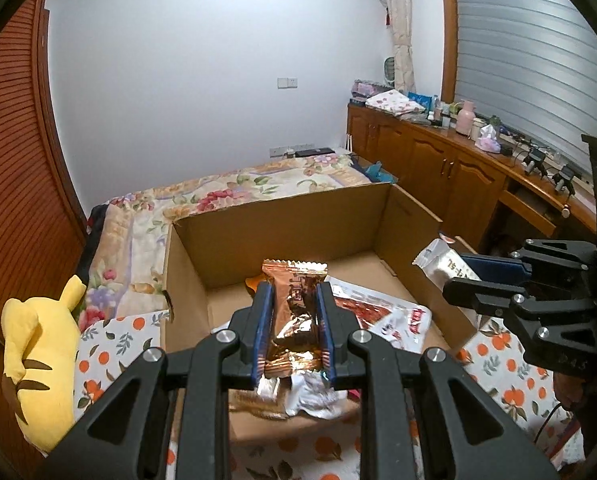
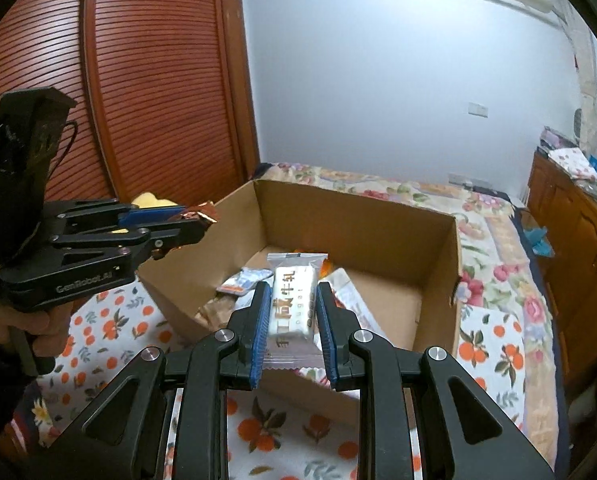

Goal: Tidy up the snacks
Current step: 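Lower both tools into the box and open them to release the snacks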

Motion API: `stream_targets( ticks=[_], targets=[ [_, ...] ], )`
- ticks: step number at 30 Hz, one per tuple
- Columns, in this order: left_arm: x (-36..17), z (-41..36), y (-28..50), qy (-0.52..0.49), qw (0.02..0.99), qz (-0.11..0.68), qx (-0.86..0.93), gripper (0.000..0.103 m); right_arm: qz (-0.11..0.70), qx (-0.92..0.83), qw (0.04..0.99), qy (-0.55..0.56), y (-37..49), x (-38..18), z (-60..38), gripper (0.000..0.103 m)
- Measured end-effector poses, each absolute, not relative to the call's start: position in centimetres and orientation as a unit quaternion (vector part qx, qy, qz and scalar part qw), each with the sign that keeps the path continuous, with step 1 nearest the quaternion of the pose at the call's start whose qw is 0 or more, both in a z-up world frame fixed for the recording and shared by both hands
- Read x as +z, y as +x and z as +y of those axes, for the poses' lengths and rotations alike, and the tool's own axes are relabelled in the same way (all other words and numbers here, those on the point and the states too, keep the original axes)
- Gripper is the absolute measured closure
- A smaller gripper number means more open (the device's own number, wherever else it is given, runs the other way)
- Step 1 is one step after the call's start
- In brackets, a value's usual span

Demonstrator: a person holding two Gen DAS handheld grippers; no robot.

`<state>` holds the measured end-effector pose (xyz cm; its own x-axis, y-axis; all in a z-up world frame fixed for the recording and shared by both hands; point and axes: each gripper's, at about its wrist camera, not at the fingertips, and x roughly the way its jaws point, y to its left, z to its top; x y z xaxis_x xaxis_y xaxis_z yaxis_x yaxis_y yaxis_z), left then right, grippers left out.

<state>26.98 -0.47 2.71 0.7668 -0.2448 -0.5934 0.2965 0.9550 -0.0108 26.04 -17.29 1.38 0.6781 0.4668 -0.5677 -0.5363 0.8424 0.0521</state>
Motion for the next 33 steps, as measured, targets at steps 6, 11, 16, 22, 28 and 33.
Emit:
stream_targets(
  ticks=[6,11,16,22,28,33],
  targets=[
    [1.9,-0.7,29.7,0.046,0.933,0.328,-0.140,0.084,0.304,0.279,0.908,-0.064,29.0,0.6,-16.5,0.082],
    [1.5,-0.8,31.4,0.049,0.931,0.337,-0.133,0.083,0.315,0.284,0.904,-0.062,31.4,0.0,-15.7,0.082],
    [1.3,-0.8,32.2,0.048,0.930,0.341,-0.131,0.082,0.325,0.286,0.899,-0.059,33.2,-0.5,-14.9,0.082],
    [1.2,-0.5,33.6,0.051,0.928,0.347,-0.127,0.081,0.336,0.282,0.896,-0.070,34.9,-0.7,-14.1,0.081],
    [1.2,0.0,34.4,0.045,0.926,0.354,-0.121,0.079,0.348,0.273,0.893,-0.078,35.7,-0.9,-13.3,0.081],
    [1.0,0.0,34.7,0.044,0.925,0.358,-0.118,0.077,0.356,0.263,0.892,-0.087,35.6,-1.1,-12.7,0.081]
  ],
)
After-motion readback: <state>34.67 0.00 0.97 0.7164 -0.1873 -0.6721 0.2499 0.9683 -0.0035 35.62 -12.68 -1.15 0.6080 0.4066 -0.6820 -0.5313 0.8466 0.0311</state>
